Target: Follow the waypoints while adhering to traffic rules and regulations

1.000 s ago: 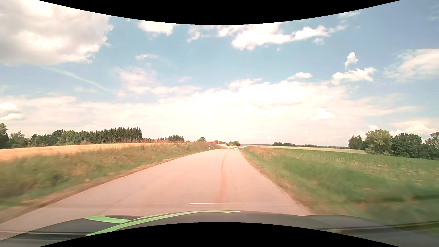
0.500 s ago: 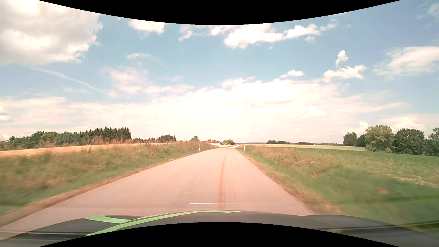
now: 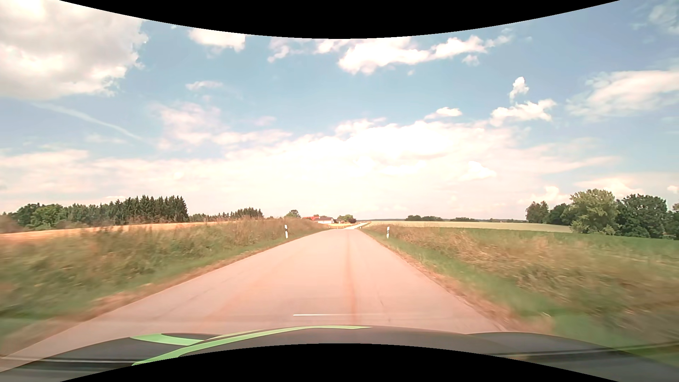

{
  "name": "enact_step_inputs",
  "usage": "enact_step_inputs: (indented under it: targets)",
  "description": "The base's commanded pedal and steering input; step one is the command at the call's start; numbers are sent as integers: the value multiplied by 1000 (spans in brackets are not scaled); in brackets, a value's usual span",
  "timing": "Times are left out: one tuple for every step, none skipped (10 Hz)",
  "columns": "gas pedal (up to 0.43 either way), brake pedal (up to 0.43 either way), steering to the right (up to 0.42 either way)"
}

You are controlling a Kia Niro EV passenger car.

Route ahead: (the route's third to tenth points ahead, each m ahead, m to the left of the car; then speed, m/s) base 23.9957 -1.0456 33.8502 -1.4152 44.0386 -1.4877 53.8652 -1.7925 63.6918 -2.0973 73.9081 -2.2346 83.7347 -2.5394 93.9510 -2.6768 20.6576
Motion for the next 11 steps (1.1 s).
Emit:
enact_step_inputs:
  targets:
    - [189, 0, 11]
    - [189, 0, 10]
    - [189, 0, 10]
    - [189, 0, 8]
    - [177, 0, 4]
    - [177, 0, 3]
    - [177, 0, 3]
    - [177, 0, 3]
    - [169, 0, 3]
    - [169, 0, 3]
    - [169, 0, 3]
